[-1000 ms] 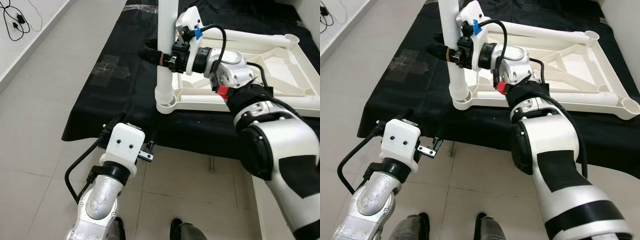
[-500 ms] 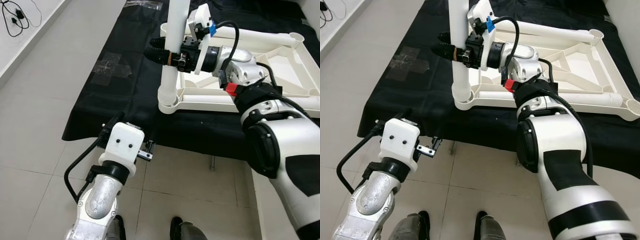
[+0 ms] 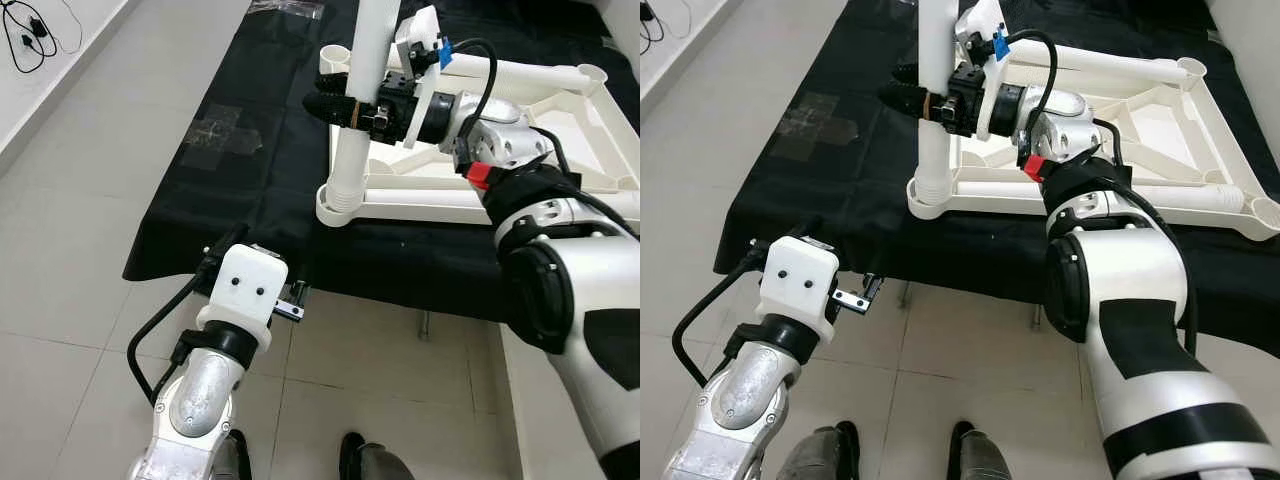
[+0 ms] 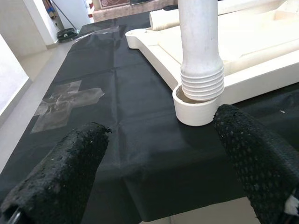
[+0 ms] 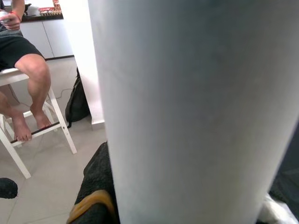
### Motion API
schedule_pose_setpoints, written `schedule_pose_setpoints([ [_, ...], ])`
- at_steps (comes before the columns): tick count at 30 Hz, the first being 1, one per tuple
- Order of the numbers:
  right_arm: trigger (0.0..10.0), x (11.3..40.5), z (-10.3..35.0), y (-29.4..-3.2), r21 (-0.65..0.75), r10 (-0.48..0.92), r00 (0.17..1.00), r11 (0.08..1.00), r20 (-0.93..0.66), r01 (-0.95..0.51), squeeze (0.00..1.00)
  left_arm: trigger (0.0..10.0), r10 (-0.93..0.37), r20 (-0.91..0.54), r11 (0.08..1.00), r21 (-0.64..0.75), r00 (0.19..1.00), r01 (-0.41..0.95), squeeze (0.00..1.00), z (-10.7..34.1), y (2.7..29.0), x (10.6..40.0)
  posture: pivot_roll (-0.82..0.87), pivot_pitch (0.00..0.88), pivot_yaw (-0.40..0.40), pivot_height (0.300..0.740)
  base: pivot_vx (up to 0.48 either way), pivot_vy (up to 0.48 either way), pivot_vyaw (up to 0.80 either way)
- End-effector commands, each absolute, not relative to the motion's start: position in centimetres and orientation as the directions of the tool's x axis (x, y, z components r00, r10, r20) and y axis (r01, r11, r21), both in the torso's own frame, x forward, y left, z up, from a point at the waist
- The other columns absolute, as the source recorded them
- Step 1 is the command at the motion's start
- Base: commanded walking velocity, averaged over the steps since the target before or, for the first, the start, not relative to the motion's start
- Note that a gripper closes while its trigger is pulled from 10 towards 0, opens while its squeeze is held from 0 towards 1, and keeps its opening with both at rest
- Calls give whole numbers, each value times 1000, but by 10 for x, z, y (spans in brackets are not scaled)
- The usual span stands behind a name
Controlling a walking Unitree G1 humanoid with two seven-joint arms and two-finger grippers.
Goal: Building children table
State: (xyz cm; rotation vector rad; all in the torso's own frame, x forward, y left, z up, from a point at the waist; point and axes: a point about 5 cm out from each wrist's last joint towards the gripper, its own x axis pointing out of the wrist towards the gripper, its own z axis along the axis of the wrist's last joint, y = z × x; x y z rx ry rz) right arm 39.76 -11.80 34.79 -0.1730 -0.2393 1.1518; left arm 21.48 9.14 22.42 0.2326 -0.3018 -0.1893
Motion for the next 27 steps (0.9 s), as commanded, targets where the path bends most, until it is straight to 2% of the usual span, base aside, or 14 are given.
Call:
schedule_pose_setpoints([
  [1,10000,399,332,-124,-230,915,400,402,55,-886,0,10000,-230,269,954,251,935,163,0,224,90,212,143,304,-81,740,0,0,0],
  [17,10000,401,318,-99,-219,916,398,399,52,-890,0,10000,-229,270,954,253,935,161,0,224,89,212,153,284,-86,740,0,0,0],
  [21,10000,403,318,-93,-237,896,440,439,53,-867,0,10000,-228,271,955,250,935,160,0,224,89,211,148,283,-90,740,0,0,0],
  [27,10000,404,314,-95,-236,890,455,449,32,-862,0,10000,-227,273,954,254,935,157,0,224,88,211,150,281,-97,740,0,0,0],
])
